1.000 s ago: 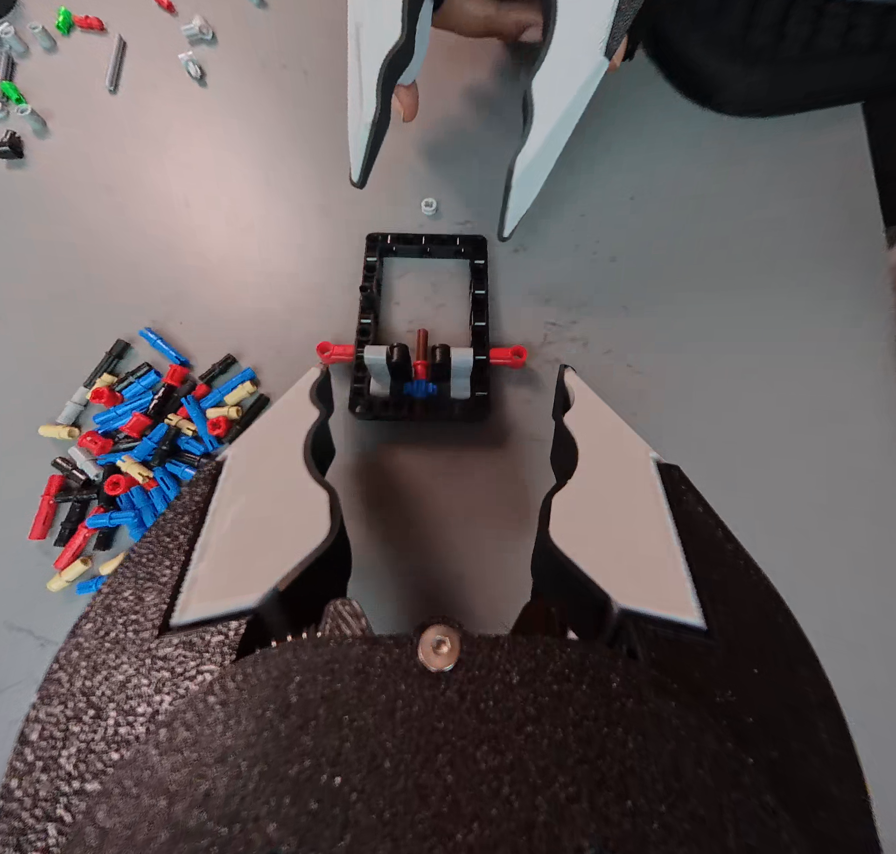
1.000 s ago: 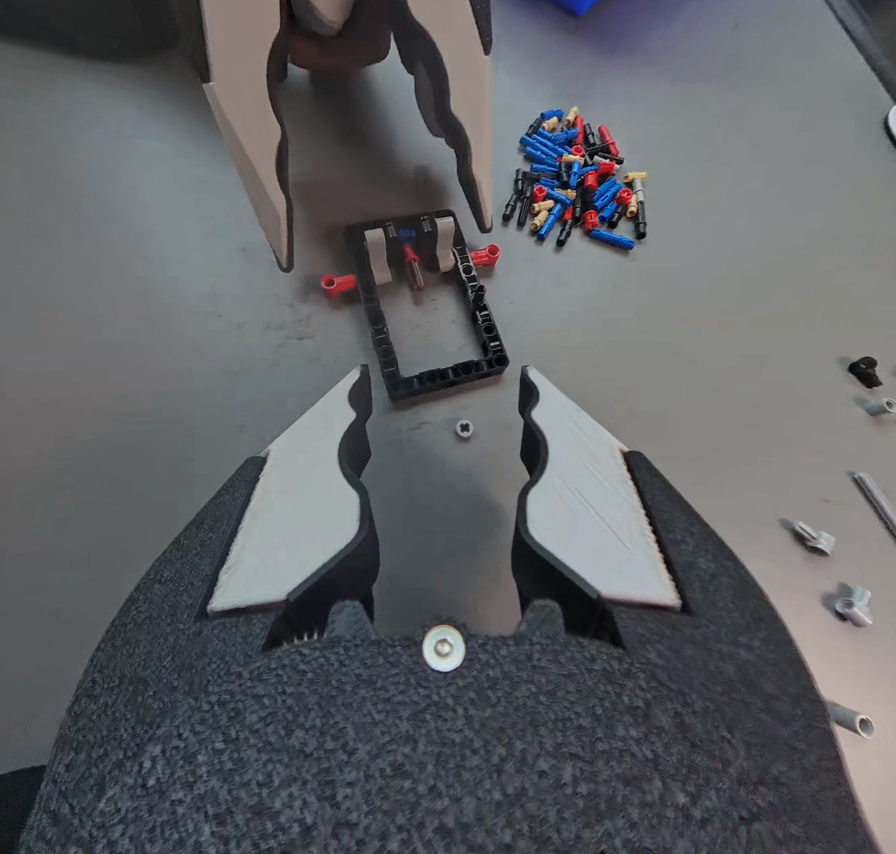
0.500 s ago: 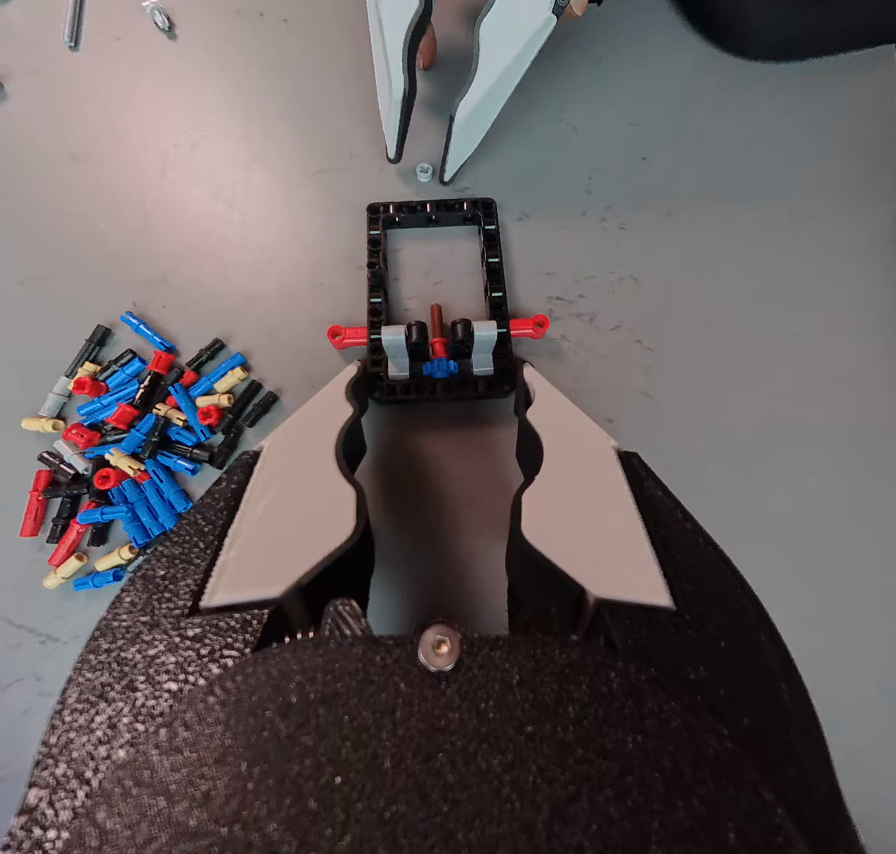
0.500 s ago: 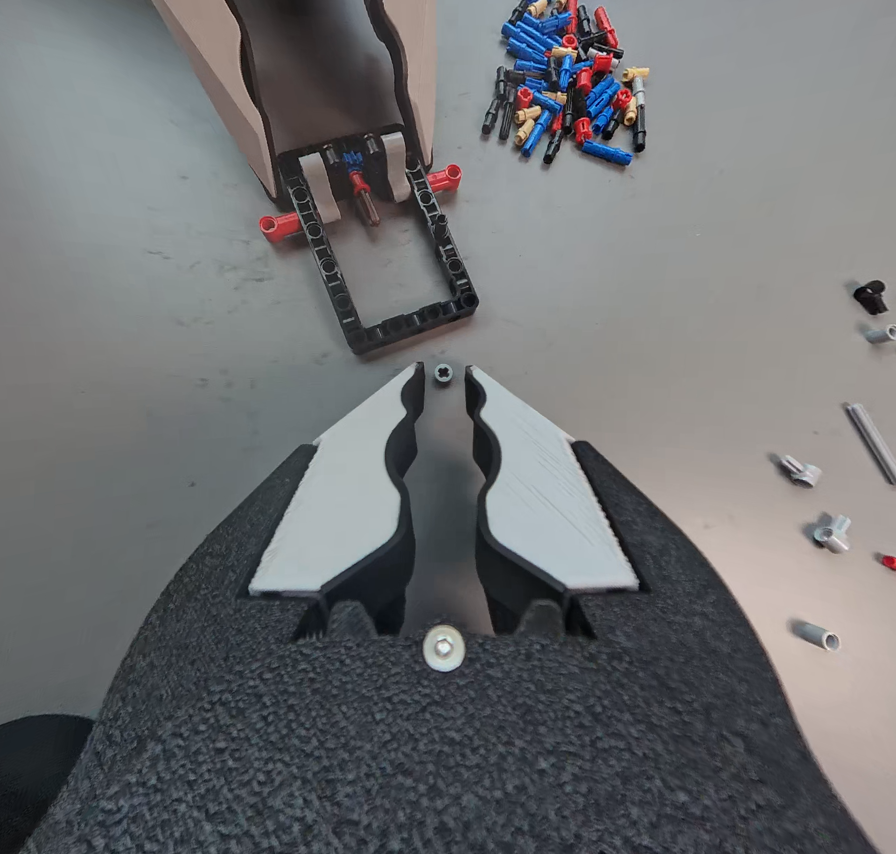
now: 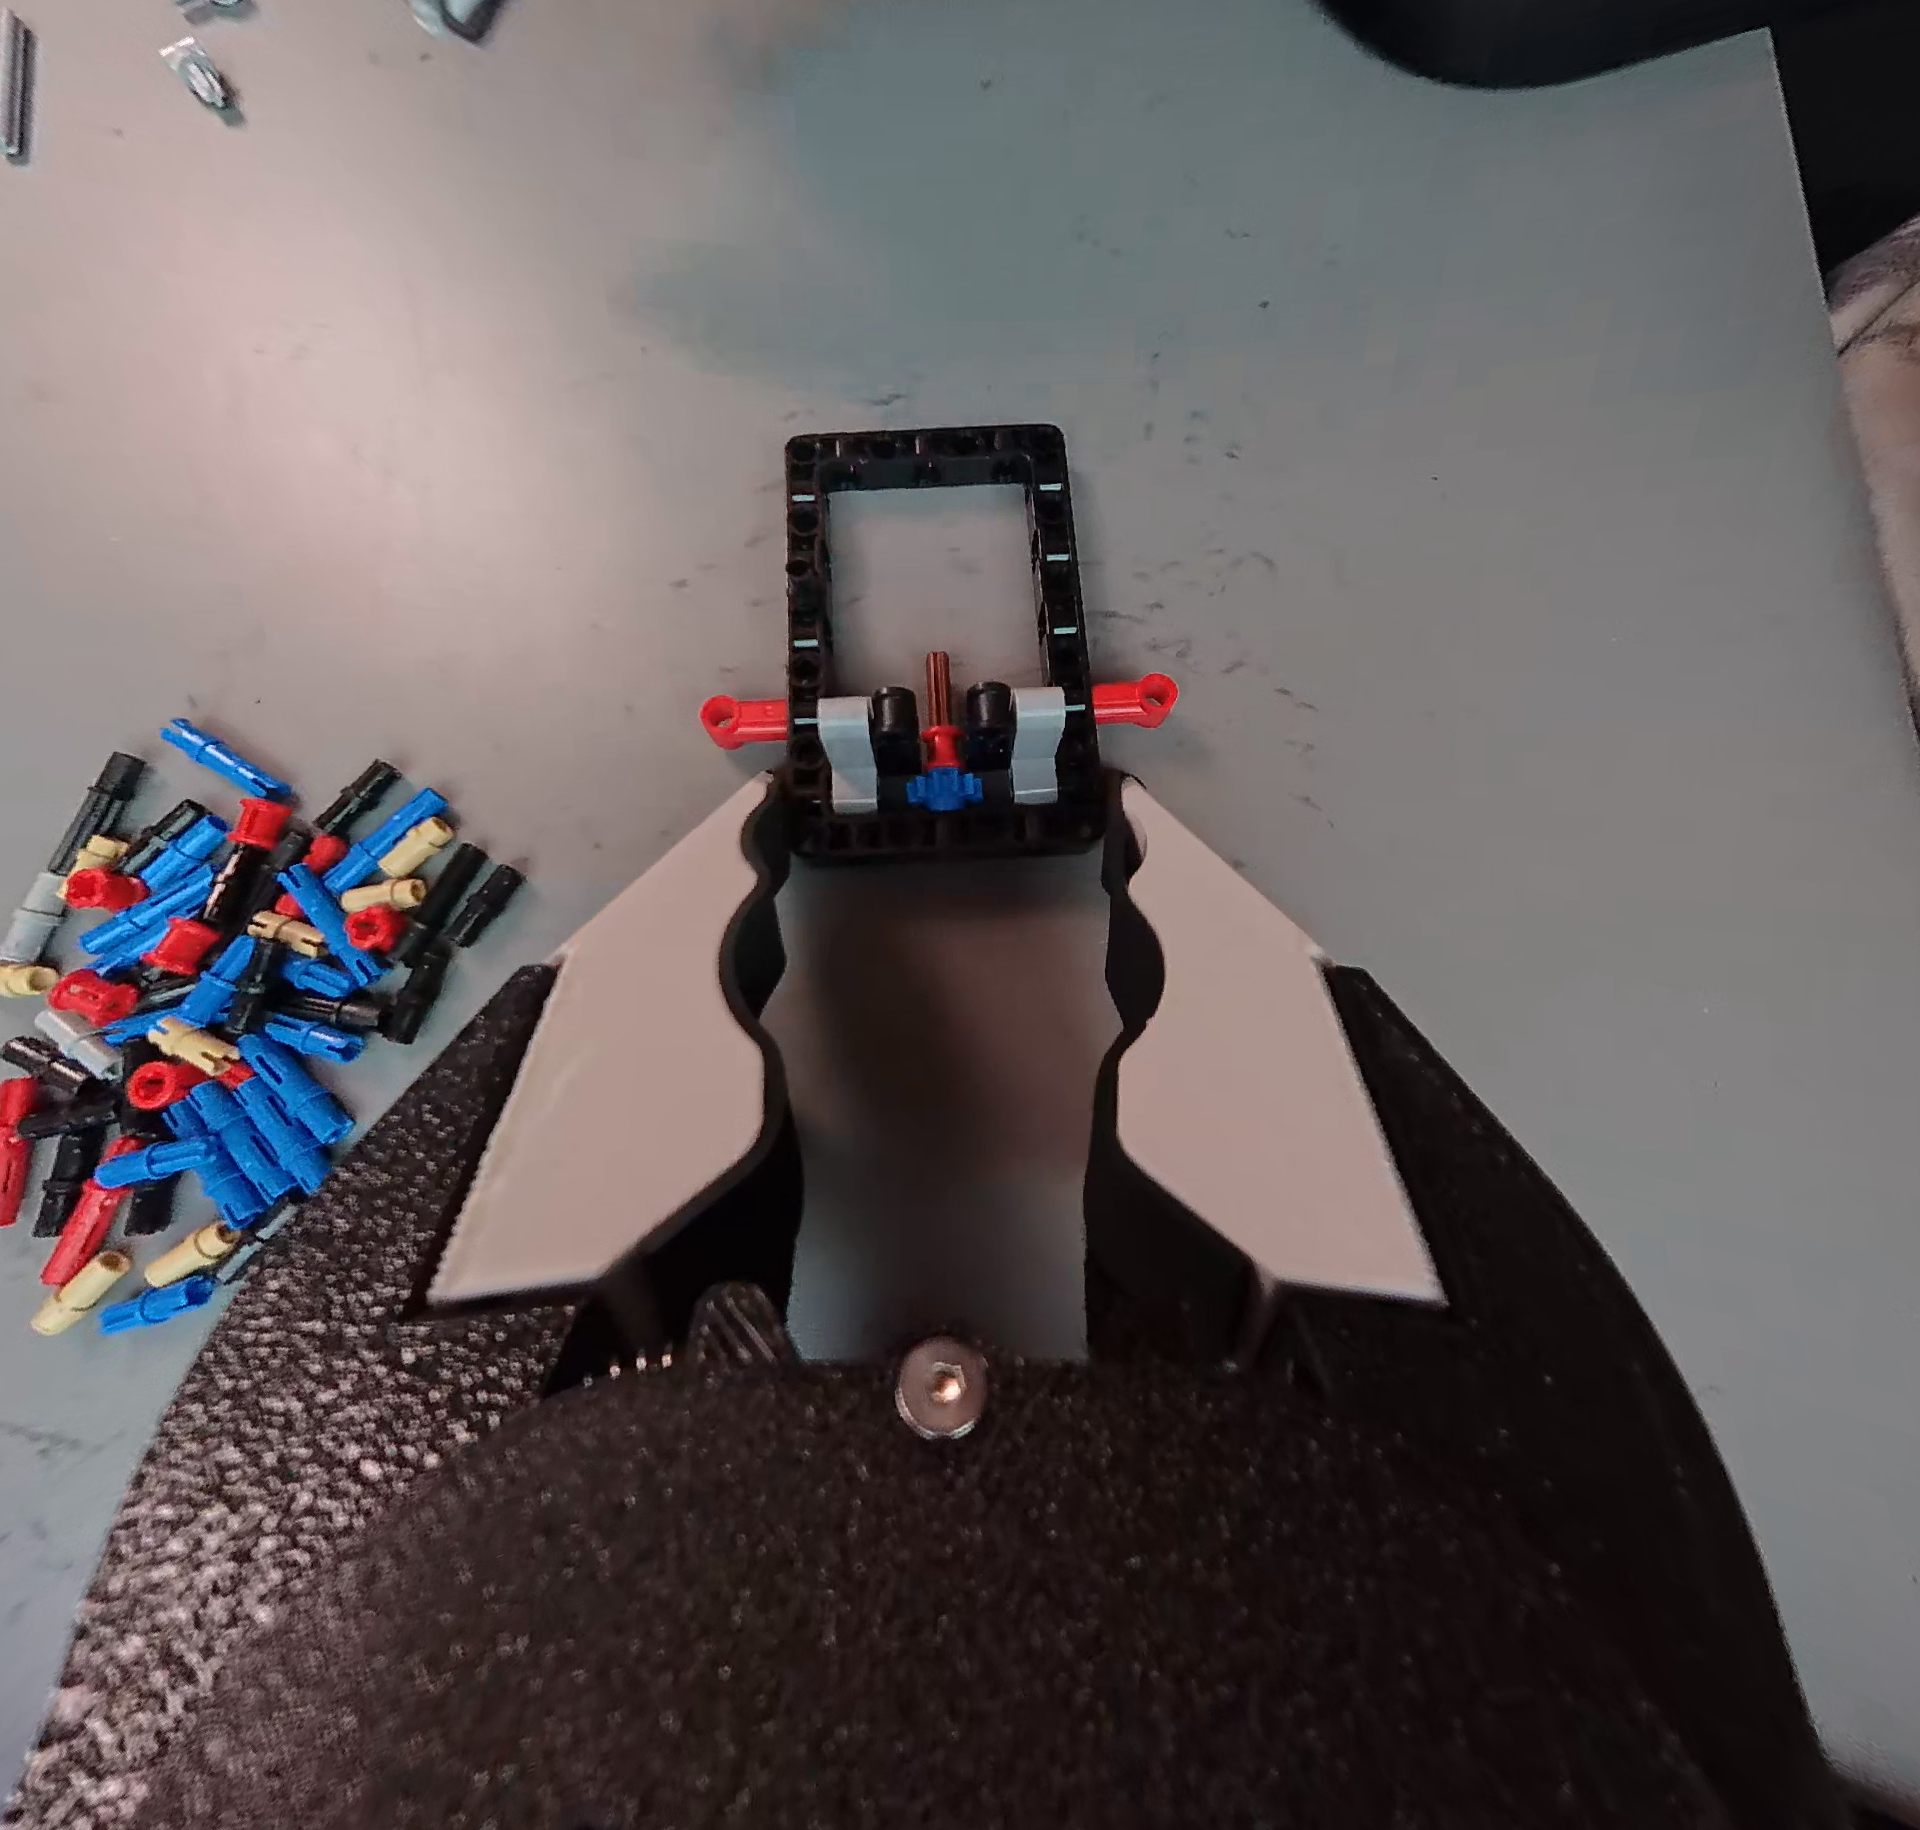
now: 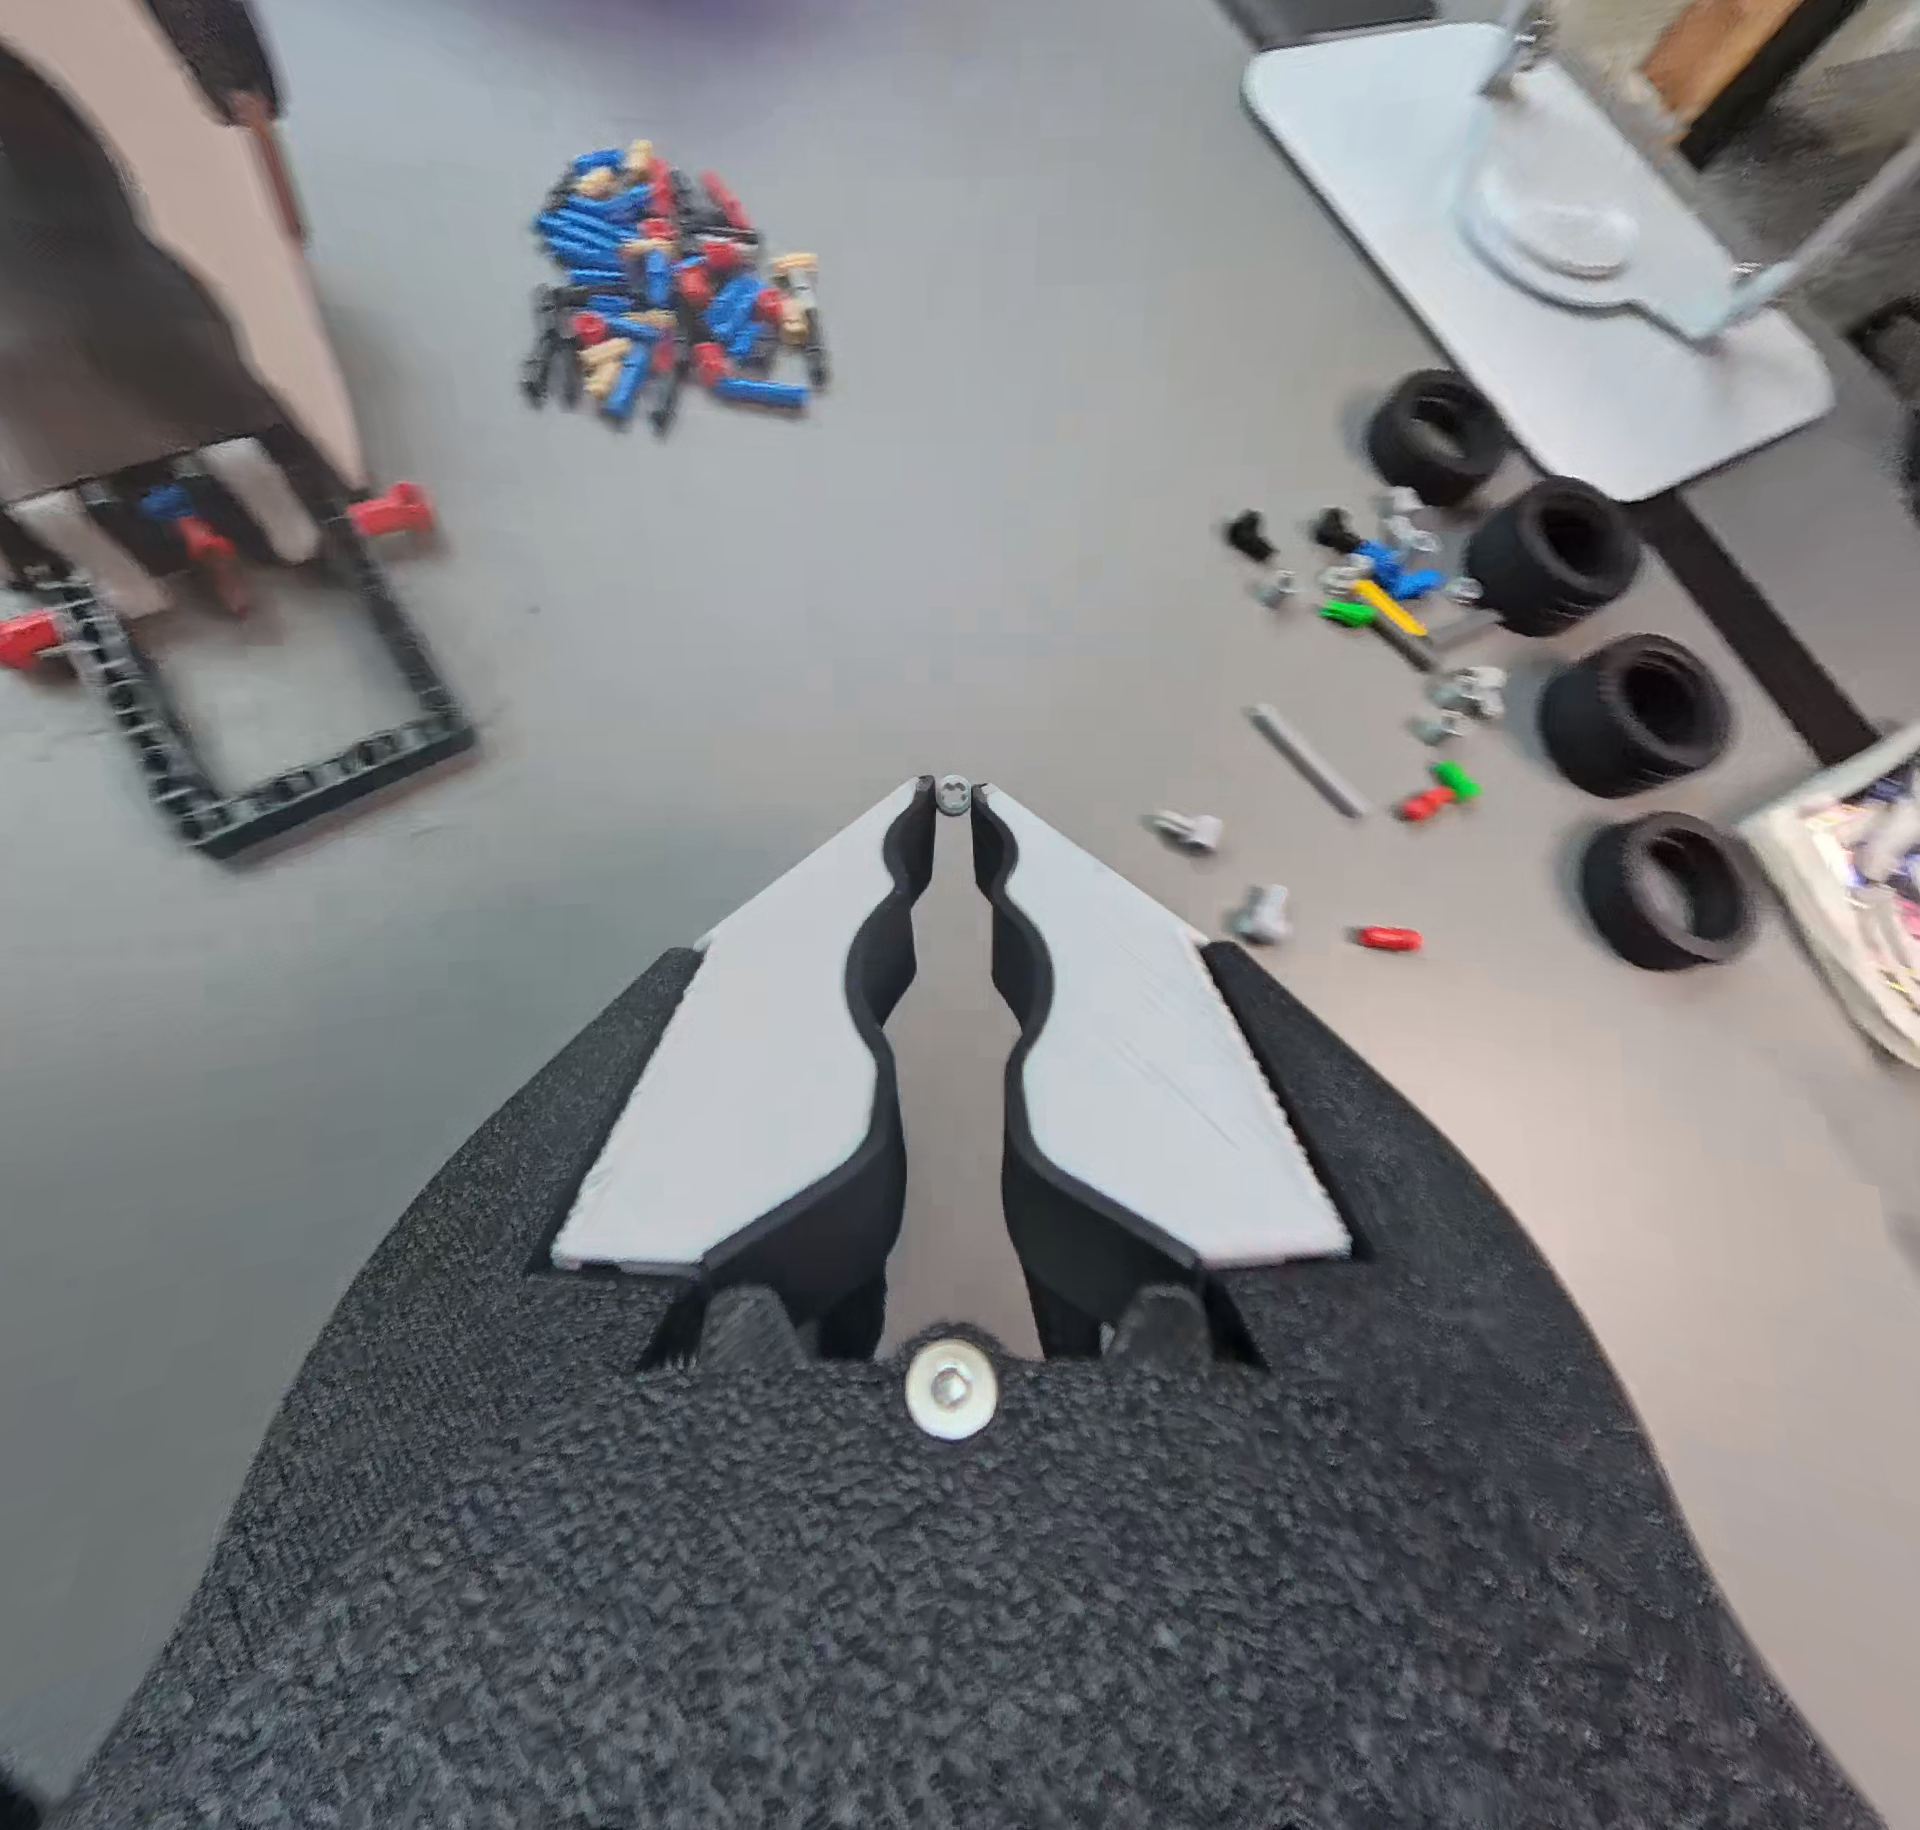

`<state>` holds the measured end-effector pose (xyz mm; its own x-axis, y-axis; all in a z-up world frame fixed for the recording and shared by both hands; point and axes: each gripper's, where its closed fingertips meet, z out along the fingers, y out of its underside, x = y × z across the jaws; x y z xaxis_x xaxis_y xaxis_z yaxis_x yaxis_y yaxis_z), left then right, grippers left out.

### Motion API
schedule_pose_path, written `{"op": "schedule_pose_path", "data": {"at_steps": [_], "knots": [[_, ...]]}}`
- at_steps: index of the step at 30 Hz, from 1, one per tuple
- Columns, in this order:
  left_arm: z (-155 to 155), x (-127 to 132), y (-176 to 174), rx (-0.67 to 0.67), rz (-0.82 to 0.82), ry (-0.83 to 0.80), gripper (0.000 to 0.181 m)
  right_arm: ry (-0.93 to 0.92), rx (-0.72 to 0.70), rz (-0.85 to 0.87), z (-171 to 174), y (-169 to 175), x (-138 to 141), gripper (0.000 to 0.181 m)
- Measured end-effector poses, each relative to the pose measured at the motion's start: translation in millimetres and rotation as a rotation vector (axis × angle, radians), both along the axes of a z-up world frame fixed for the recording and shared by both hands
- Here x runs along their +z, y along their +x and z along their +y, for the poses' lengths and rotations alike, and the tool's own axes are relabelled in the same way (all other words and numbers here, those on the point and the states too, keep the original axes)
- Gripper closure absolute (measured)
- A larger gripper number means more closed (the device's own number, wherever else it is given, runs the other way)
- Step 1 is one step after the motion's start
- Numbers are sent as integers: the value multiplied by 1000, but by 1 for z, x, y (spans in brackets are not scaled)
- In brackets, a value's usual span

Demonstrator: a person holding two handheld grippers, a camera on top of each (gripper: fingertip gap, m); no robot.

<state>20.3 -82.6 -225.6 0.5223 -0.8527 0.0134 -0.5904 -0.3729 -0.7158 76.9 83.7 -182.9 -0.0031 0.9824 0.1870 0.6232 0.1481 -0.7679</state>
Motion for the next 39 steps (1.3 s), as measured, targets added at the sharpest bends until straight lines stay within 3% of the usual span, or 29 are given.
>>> {"op": "schedule_pose_path", "data": {"at_steps": [1, 5, 9, 13, 16, 21, 24, 27, 35, 39], "knots": [[0, 0, 0, 0, -1, -2, 121, 26, -59, 0, 23, -1, 2, 175], [0, 0, 0, 1, 0, -1, 120, 22, -151, -109, 87, -18, -15, 175], [0, 0, 0, 1, 0, 0, 120, 3, -147, -187, 113, -43, -35, 174], [0, 0, 0, 1, -1, -1, 120, -8, -129, -177, 115, -49, -34, 172], [0, 0, 0, 1, -3, -4, 120, -31, -143, -101, 119, -43, -18, 161], [0, 0, 0, 1, -4, -5, 120, -72, -137, -45, 117, 4, 10, 158], [0, 0, 0, 1, -4, -5, 120, -110, -91, -139, 101, 43, -6, 158], [-1, 0, 0, -5, -5, -7, 120, -140, -99, -136, 89, 59, -20, 158], [-2, 1, -1, -8, -18, -22, 120, -166, -107, -131, 86, 52, -35, 159], [-2, 1, -1, -7, -27, -31, 120, -135, -76, -200, 89, 49, -39, 175]]}}
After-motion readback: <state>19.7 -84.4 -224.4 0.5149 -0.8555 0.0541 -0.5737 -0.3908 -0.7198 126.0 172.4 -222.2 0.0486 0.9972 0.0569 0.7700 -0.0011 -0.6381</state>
